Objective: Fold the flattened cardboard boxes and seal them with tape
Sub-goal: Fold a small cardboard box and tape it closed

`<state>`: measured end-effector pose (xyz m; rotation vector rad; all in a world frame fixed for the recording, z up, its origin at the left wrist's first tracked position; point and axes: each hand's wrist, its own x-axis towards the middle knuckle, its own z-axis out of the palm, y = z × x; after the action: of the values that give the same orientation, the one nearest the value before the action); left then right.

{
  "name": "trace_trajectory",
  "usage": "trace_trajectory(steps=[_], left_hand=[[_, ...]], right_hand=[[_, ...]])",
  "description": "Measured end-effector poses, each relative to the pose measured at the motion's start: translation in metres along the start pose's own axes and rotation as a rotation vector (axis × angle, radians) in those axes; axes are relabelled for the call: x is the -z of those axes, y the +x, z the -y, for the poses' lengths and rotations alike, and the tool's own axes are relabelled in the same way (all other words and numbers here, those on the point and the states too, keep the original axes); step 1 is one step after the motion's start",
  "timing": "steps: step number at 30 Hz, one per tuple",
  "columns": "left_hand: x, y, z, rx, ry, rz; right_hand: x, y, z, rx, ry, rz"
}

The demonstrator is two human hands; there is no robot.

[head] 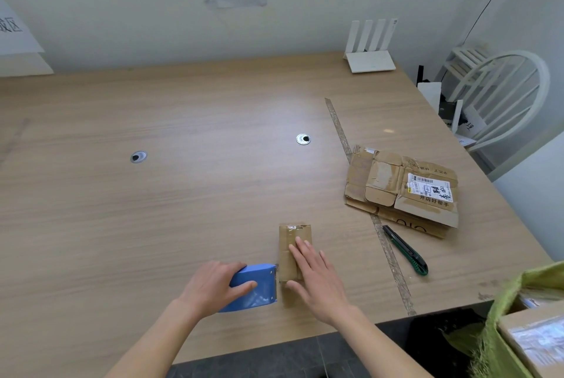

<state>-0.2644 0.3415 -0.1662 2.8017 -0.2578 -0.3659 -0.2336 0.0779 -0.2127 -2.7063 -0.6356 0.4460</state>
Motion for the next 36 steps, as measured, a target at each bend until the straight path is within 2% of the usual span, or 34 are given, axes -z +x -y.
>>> trace_trajectory(steps=[5, 10, 22, 26, 32, 36], left_hand=[[-0.003, 0.008, 0.003, -0.010, 0.063, -0.025], [-0.006, 0.014, 0.005, -0.021, 0.156, -0.042], [0.006, 0.005, 0.028, 0.035, 0.188, 0.036], [0.006, 0.019, 0.014, 0.044, 0.256, 0.070], [-0.023, 0.026, -0.003, 0.135, 0.233, 0.067], [-0.020, 0.035, -0.026, 0.186, 0.347, 0.090]], right_hand=[[-0.001, 0.007, 0.002, -0.066, 0.091, 0.100], [-0.015, 0.012, 0.007, -0.134, 0.062, 0.004], [-0.014, 0.012, 0.003, -0.134, 0.094, 0.011], [-0.014, 0.012, 0.004, -0.126, 0.079, 0.011], [-0.016, 0.009, 0.005, -0.126, 0.069, 0.004], [-0.017, 0.010, 0.004, -0.119, 0.071, -0.001]])
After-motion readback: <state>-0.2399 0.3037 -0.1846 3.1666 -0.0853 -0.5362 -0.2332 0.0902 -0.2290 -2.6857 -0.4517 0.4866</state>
